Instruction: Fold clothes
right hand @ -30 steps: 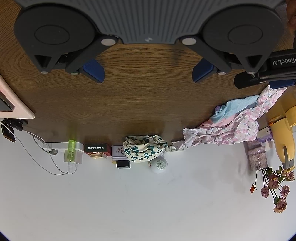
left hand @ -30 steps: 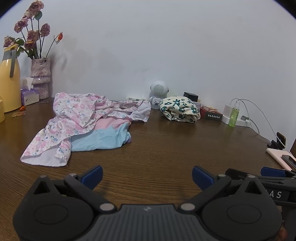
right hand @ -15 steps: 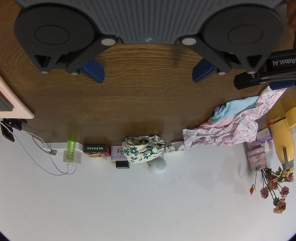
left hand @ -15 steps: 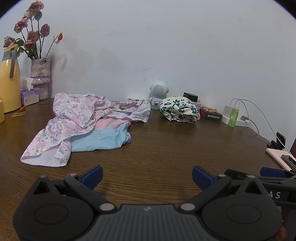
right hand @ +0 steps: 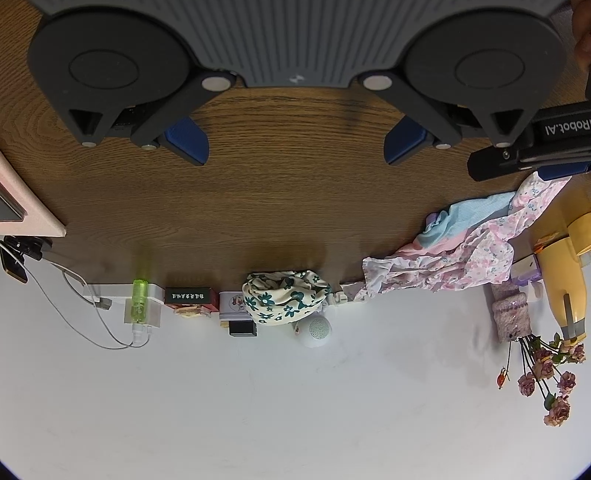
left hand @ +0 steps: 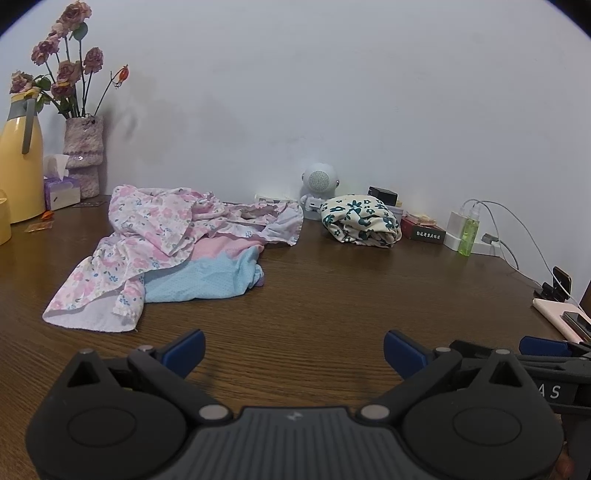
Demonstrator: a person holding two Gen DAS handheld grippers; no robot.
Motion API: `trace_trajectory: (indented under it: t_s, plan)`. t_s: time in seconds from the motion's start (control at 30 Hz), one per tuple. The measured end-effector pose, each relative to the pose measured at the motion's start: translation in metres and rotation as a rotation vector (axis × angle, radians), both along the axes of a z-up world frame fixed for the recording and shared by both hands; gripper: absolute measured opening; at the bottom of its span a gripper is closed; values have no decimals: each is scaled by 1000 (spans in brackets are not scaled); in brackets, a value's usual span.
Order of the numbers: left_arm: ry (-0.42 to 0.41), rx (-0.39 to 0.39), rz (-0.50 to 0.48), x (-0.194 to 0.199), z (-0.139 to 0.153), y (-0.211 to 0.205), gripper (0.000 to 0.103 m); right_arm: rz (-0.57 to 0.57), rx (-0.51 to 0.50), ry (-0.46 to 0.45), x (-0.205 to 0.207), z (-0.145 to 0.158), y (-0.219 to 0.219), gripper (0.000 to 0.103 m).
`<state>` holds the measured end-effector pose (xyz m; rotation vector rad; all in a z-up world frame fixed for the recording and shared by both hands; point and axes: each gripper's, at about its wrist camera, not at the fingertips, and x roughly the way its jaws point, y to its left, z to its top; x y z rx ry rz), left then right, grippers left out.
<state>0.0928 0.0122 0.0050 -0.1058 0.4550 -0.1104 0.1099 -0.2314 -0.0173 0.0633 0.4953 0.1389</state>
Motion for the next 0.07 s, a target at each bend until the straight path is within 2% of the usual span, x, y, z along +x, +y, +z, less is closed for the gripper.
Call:
trace_trajectory:
  t_s: [0.07]
  plan:
    - [2,-3,-2,0,0,0,103,0,0,0,0,0,0,103]
